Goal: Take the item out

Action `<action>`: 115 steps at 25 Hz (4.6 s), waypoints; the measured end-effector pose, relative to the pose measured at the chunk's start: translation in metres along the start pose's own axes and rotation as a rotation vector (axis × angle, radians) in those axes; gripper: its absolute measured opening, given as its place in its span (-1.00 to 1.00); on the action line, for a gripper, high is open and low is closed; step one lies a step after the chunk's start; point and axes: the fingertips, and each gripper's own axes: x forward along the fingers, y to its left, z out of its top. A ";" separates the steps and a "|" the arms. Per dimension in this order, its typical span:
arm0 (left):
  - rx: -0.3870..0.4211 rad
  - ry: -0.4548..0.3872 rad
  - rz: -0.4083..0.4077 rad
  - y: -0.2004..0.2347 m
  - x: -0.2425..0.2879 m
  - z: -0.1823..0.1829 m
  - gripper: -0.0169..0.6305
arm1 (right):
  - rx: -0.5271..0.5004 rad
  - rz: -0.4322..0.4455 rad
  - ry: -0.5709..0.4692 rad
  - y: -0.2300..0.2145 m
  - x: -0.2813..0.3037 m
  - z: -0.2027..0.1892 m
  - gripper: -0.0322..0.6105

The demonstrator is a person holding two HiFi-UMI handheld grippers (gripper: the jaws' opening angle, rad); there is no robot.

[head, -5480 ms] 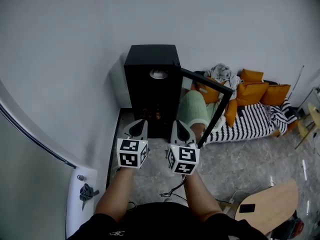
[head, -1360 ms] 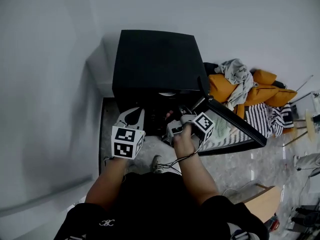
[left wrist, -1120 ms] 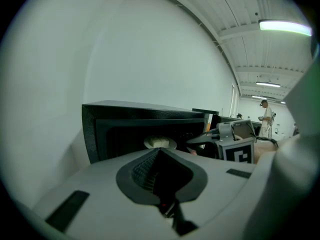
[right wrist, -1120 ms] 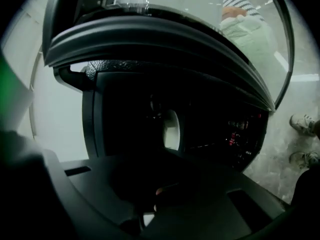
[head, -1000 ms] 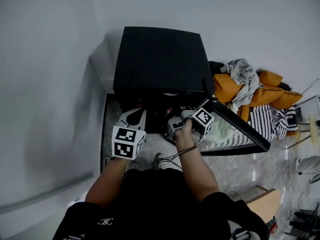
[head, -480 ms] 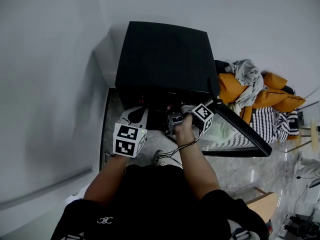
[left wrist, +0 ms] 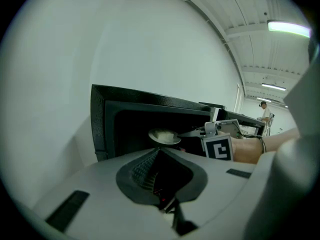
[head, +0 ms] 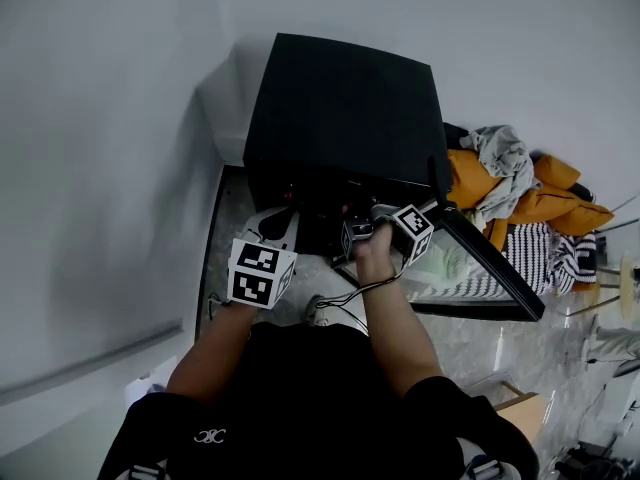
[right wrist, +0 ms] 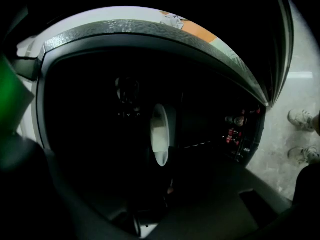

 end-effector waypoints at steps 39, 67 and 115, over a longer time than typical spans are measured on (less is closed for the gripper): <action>0.000 0.019 -0.005 0.014 0.000 -0.006 -0.92 | 0.050 -0.106 -0.073 -0.018 0.011 0.000 -0.82; 0.015 0.016 -0.018 0.001 0.000 -0.006 -0.92 | 0.032 -0.092 -0.024 -0.025 -0.002 -0.005 -0.79; 0.031 0.007 -0.094 -0.010 -0.012 -0.013 -0.92 | -0.046 0.064 0.059 -0.019 -0.090 -0.049 -0.83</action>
